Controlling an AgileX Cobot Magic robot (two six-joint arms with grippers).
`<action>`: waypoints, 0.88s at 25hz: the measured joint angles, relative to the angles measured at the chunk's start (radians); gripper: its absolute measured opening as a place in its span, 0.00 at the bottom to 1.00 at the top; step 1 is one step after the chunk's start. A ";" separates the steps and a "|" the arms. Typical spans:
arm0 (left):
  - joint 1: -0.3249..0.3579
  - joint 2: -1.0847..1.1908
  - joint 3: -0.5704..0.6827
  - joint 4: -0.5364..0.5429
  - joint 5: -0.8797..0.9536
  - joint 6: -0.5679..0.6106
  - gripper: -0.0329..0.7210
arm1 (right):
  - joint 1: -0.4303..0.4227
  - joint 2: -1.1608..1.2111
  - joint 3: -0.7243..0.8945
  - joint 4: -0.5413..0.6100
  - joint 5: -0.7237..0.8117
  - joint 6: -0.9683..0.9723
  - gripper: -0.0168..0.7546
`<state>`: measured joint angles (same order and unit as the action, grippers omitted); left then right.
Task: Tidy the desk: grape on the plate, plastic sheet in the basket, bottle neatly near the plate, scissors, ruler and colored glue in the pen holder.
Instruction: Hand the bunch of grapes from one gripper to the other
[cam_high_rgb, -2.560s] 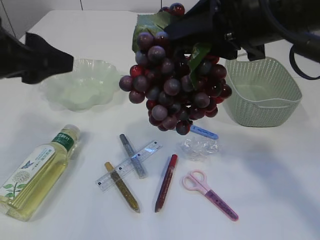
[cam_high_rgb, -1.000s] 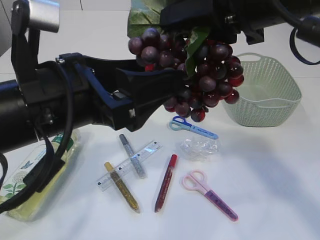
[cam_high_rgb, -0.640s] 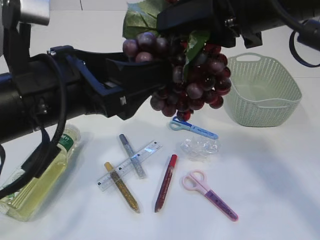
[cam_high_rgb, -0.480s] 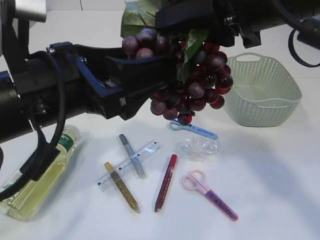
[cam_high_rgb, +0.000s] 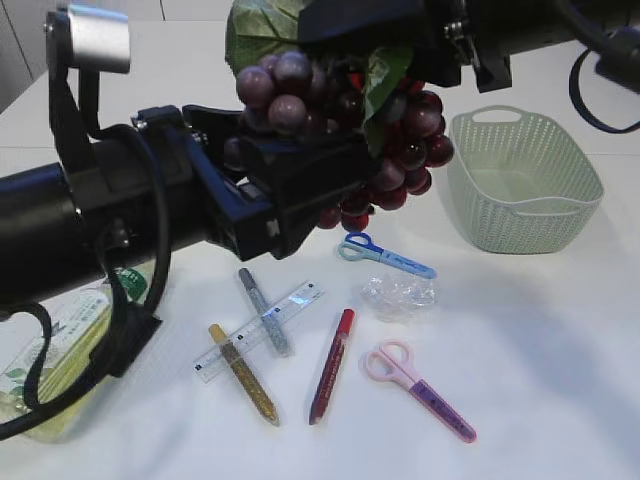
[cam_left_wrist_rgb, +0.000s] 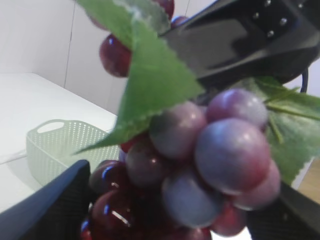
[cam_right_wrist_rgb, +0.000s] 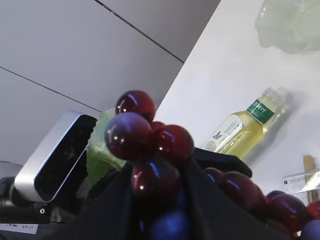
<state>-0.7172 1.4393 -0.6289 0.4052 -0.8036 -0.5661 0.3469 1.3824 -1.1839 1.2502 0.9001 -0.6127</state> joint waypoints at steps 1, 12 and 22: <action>0.000 0.006 0.000 0.001 -0.010 0.000 0.92 | 0.000 0.000 0.000 0.000 0.004 0.000 0.27; 0.000 0.017 0.000 0.005 -0.078 -0.002 0.67 | 0.000 0.000 -0.002 0.001 0.019 -0.006 0.27; 0.000 0.017 0.000 0.007 -0.080 -0.002 0.37 | 0.000 0.000 -0.008 -0.005 0.019 -0.008 0.27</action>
<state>-0.7172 1.4568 -0.6289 0.4120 -0.8840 -0.5680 0.3469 1.3824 -1.1920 1.2449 0.9193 -0.6210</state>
